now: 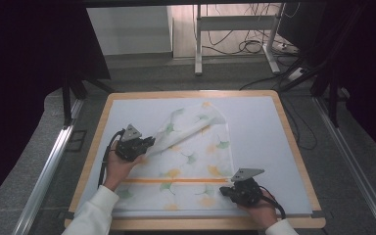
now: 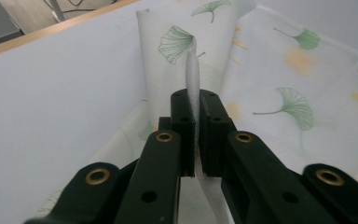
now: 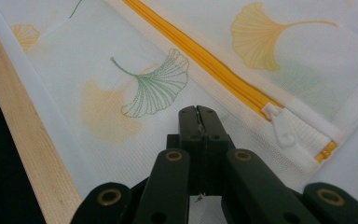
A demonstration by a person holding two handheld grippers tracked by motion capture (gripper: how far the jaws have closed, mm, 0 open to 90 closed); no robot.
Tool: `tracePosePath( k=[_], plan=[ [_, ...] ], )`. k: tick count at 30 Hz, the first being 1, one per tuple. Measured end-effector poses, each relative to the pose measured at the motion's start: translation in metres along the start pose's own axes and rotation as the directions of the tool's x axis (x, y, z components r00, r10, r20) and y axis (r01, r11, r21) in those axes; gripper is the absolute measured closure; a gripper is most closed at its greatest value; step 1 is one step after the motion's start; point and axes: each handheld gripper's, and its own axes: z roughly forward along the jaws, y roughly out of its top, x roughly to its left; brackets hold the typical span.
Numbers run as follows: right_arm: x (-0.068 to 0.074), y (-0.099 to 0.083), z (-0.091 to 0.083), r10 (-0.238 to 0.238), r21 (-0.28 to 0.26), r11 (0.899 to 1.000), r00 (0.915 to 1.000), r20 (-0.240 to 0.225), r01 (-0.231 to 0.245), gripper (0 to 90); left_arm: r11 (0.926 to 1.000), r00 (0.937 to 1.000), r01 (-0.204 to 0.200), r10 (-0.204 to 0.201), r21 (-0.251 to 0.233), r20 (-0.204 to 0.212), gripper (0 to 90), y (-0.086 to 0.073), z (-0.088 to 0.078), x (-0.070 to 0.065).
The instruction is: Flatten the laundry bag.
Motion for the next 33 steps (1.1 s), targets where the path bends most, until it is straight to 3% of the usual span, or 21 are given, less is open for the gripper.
tracePosePath(
  k=[3,9,16,21,24,28,30,33],
  plan=[
    [0.0,0.0,0.0,0.005,-0.002,1.0,1.0,-0.003,-0.005,89.2,0.9999,0.9999,0.009,-0.009,0.014,-0.008,86.1,0.002,0.003,0.009],
    [-0.002,0.0,0.0,0.005,-0.003,1.0,0.9999,-0.011,-0.006,89.3,0.9978,0.9978,0.063,-0.063,0.019,-0.022,86.1,0.004,0.006,0.033],
    [-0.002,0.0,0.0,0.005,-0.003,1.0,0.9999,-0.011,-0.005,89.2,0.9967,0.9956,0.068,-0.065,0.043,-0.068,84.2,0.005,0.015,0.048],
    [-0.001,0.0,0.0,0.003,-0.003,1.0,0.9999,-0.01,-0.003,89.2,0.9923,0.9881,0.117,-0.112,0.042,-0.106,81.0,0.002,0.017,0.062],
    [-0.001,0.0,0.0,0.002,-0.002,1.0,0.9999,-0.011,-0.002,89.2,0.9892,0.9857,0.141,-0.137,0.04,-0.098,72.4,-0.001,0.012,0.07],
    [-0.002,0.0,0.0,0.002,-0.002,1.0,0.9999,-0.013,-0.002,89.2,0.9832,0.9805,0.18,-0.182,-0.029,-0.074,52.0,0.004,-0.005,0.075],
    [-0.002,0.0,0.0,0.004,-0.002,1.0,0.9999,-0.013,-0.004,89.2,0.9876,0.9809,0.148,-0.154,-0.051,-0.12,42.6,0.009,-0.015,0.073],
    [-0.002,0.0,0.0,0.004,-0.002,1.0,0.9999,-0.011,-0.004,89.2,0.9914,0.984,0.114,-0.122,-0.065,-0.13,37.3,0.015,-0.027,0.069]
  ],
)
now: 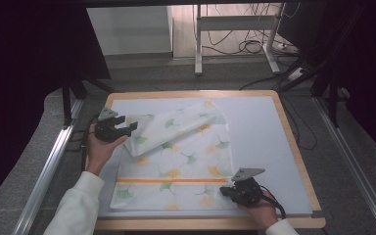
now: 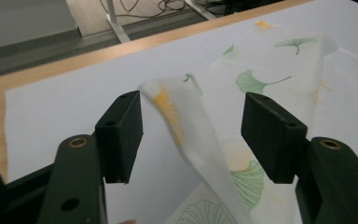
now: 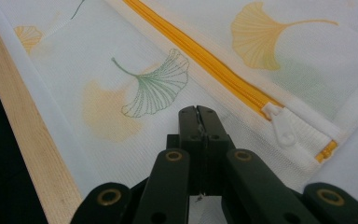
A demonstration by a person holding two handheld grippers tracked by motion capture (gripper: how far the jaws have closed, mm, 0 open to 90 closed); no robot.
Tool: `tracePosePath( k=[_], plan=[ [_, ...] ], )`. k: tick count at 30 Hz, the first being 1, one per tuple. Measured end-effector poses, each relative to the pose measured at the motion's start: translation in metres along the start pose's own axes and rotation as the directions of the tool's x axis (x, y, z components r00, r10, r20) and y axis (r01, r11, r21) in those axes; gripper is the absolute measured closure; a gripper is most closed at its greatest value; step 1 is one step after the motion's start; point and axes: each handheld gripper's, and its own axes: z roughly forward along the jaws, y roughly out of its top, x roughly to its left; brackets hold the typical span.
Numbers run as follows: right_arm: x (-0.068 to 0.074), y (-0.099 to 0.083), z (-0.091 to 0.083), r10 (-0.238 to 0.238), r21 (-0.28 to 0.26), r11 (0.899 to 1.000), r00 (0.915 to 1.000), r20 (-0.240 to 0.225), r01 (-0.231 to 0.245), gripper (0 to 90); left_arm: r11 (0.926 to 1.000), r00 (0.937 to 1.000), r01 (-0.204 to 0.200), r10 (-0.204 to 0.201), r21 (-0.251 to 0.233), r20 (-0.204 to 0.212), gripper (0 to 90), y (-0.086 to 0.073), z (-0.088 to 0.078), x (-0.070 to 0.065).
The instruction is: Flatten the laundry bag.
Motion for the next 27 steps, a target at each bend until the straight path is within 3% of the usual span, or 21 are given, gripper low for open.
tracePosePath(
  k=[3,6,9,11,14,17,19,22,27],
  plan=[
    [0.0,0.0,0.0,0.0,-0.001,1.0,1.0,0.0,0.0,89.0,0.9986,0.9984,-0.038,0.036,-0.036,-0.042,34.6,0.004,-0.013,-0.008],
    [0.0,0.0,0.0,0.002,-0.001,1.0,1.0,0.0,-0.002,89.0,0.998,0.9995,-0.029,0.029,-0.056,-0.01,34.1,0.006,-0.024,-0.01],
    [0.0,0.0,0.0,-0.001,-0.002,1.0,1.0,-0.001,0.001,89.0,0.9979,0.9985,-0.017,0.02,-0.062,0.052,37.4,0.007,-0.028,-0.018],
    [-0.001,0.0,0.0,-0.001,-0.002,1.0,1.0,-0.002,0.001,88.9,0.9978,0.9943,-0.002,0.009,-0.066,0.106,40.0,0.007,-0.028,-0.028],
    [0.0,0.0,0.0,0.0,-0.003,1.0,1.0,-0.001,0.0,88.9,0.9982,0.9859,-0.021,0.03,-0.055,0.164,47.9,0.007,-0.022,-0.047],
    [0.0,0.0,0.0,-0.001,-0.002,1.0,1.0,0.0,0.001,88.7,0.9977,0.9672,-0.067,0.067,-0.007,0.245,68.7,0.004,-0.014,-0.064],
    [0.0,-0.001,0.0,-0.001,-0.002,1.0,1.0,0.0,0.001,88.7,0.9943,0.963,-0.103,0.094,0.025,0.253,79.1,-0.001,-0.008,-0.074],
    [0.0,-0.001,0.0,-0.002,-0.003,1.0,1.0,0.0,0.002,88.6,0.9904,0.9575,-0.124,0.103,0.061,0.269,87.8,-0.01,0.002,-0.082],
    [0.0,0.0,0.0,-0.003,-0.001,1.0,1.0,0.001,0.003,88.6,0.9815,0.952,-0.139,0.095,0.132,0.291,90.0,-0.029,0.016,-0.089]
  ],
)
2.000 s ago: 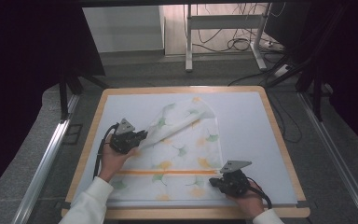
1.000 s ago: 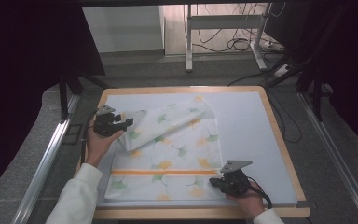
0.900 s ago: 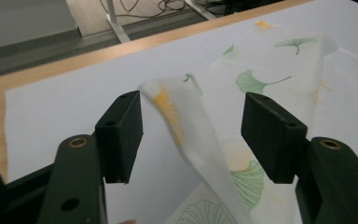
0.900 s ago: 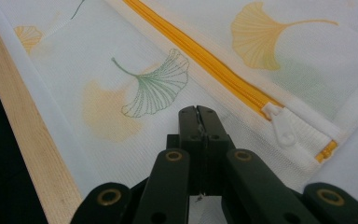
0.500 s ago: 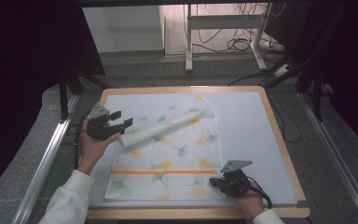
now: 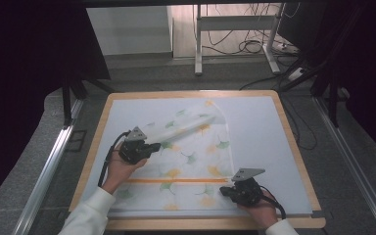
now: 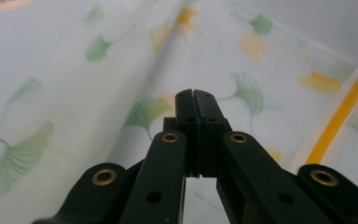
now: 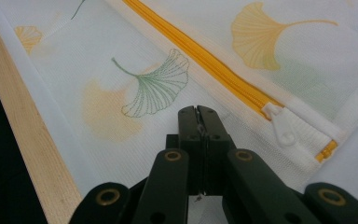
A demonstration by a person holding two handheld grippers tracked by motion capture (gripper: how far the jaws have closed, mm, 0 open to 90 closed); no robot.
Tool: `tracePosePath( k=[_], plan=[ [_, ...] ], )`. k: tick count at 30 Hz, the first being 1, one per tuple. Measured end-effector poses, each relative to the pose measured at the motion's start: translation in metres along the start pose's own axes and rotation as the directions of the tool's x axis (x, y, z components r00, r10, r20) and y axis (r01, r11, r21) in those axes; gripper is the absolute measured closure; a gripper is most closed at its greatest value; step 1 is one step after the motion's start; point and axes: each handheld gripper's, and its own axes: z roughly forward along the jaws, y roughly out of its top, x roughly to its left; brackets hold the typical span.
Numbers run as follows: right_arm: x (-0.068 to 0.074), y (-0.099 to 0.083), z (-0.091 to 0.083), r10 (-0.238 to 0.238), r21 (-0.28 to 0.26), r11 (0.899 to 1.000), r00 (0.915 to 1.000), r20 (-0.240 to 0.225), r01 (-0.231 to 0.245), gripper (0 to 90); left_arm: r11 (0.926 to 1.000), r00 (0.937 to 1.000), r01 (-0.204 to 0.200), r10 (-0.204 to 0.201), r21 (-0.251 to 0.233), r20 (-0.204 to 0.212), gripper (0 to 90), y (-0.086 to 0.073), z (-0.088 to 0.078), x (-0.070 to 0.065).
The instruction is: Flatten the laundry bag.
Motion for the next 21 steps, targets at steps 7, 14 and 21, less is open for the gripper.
tracePosePath(
  k=[7,14,21],
  plan=[
    [0.001,0.0,0.0,-0.004,0.0,1.0,1.0,0.005,0.004,88.4,0.9987,0.9994,-0.02,0.018,0.046,0.028,90.0,-0.008,0.013,-0.015],
    [0.001,0.0,0.0,0.001,-0.001,1.0,1.0,0.004,-0.001,88.5,0.9977,0.9998,-0.018,0.017,0.065,0.013,90.0,-0.008,0.02,-0.011],
    [0.0,0.0,0.0,0.002,-0.002,1.0,1.0,0.001,-0.002,88.7,0.9967,0.9986,0.007,-0.003,0.081,-0.054,90.0,-0.011,0.023,0.006]
  ],
)
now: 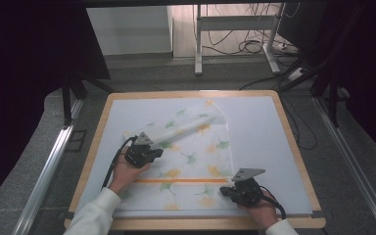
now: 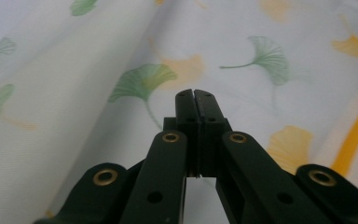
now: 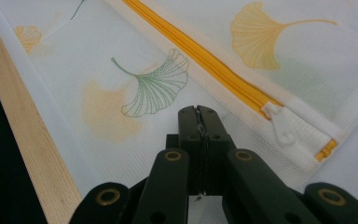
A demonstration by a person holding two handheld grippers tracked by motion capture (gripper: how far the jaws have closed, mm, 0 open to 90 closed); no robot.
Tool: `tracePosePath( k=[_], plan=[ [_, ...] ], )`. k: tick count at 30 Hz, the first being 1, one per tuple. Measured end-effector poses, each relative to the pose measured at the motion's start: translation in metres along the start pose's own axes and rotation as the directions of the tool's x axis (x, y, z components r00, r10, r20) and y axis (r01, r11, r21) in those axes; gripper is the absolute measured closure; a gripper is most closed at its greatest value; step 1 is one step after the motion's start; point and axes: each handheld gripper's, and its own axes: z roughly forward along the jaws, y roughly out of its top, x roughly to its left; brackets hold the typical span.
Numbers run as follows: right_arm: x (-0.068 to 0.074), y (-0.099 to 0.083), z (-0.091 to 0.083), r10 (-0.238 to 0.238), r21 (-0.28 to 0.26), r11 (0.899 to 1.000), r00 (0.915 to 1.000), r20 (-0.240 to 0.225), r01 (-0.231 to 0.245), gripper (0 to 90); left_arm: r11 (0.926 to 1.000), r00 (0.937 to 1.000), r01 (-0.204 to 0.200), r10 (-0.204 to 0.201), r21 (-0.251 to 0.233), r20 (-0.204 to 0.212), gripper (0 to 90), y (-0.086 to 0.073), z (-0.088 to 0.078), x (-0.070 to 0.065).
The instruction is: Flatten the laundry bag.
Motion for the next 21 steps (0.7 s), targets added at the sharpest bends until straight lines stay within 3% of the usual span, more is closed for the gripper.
tracePosePath(
  k=[6,21],
  plan=[
    [0.0,0.0,0.0,0.0,0.0,1.0,1.0,0.0,0.0,88.8,0.9995,0.9994,0.031,-0.031,0.01,-0.016,90.0,0.002,0.007,0.013],
    [0.0,0.0,0.0,0.0,-0.001,1.0,1.0,-0.002,0.0,88.8,0.9968,0.9964,0.061,-0.058,0.05,-0.062,90.0,0.013,0.016,0.044]
  ],
)
